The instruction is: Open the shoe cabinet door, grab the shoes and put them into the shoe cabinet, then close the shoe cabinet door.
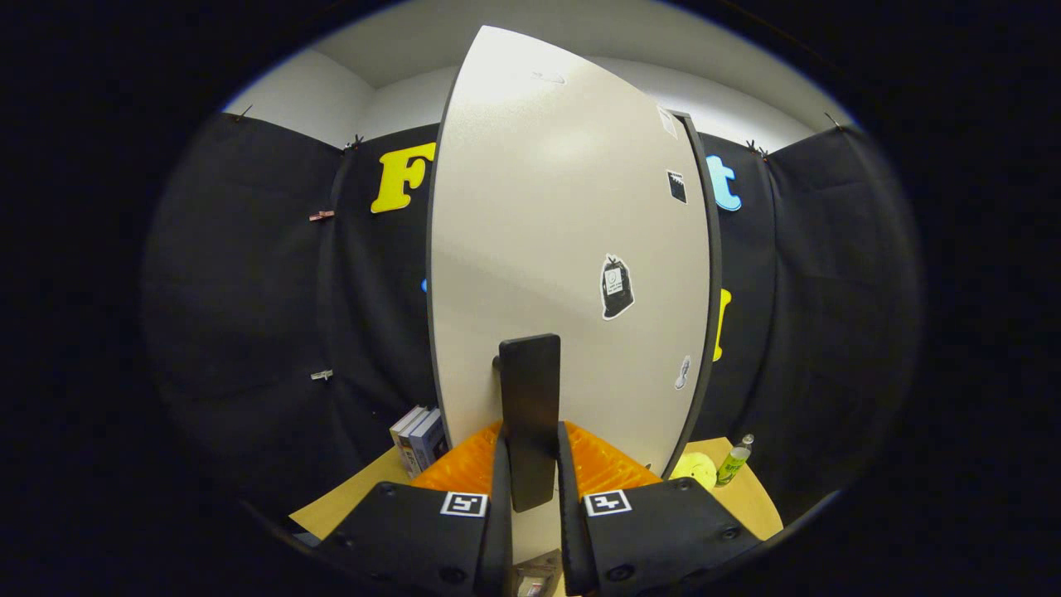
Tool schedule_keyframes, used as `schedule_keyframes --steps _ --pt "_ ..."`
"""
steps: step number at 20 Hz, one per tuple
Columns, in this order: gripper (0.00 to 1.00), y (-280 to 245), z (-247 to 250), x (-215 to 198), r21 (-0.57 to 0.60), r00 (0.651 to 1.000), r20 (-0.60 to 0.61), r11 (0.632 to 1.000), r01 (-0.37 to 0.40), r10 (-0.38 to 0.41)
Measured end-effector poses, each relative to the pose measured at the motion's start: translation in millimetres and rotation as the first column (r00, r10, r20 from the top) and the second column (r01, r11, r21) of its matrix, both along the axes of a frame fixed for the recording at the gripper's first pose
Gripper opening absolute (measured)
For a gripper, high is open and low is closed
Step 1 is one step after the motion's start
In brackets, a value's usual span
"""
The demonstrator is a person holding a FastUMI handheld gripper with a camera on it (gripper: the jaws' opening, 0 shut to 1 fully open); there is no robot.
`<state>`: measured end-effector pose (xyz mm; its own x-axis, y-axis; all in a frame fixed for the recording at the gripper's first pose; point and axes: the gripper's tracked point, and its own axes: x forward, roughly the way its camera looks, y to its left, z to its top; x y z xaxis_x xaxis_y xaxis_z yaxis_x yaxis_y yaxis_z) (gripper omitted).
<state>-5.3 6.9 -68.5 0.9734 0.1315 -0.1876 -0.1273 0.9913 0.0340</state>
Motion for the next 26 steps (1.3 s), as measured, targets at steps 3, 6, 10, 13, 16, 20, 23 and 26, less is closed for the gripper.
schedule_keyframes --steps 3,6,10,13,16,20,23,26 --pt "0.27 -18.1 1.5 -13.8 0.001 1.000 -0.008 1.000 -0.005 0.005" --pt "0.27 -37.9 4.8 -25.7 0.000 1.000 -0.007 1.000 0.003 -0.003" --pt "0.27 -63.3 6.5 -37.2 -0.007 0.999 -0.008 0.999 0.032 -0.032" --pt "0.27 -82.5 8.2 -44.2 -0.009 0.998 -0.008 0.998 0.067 -0.067" --pt "0.27 -100.7 8.8 -51.0 -0.019 0.995 -0.013 0.995 0.102 -0.102" --pt "0.27 -121.6 16.7 -65.2 -0.028 0.990 0.005 0.990 0.141 -0.141" --pt "0.27 -137.2 28.5 -82.5 -0.034 0.985 0.035 0.985 0.172 -0.171" --pt "0.27 -150.5 40.8 -103.1 -0.019 0.977 0.063 0.979 0.204 -0.203"
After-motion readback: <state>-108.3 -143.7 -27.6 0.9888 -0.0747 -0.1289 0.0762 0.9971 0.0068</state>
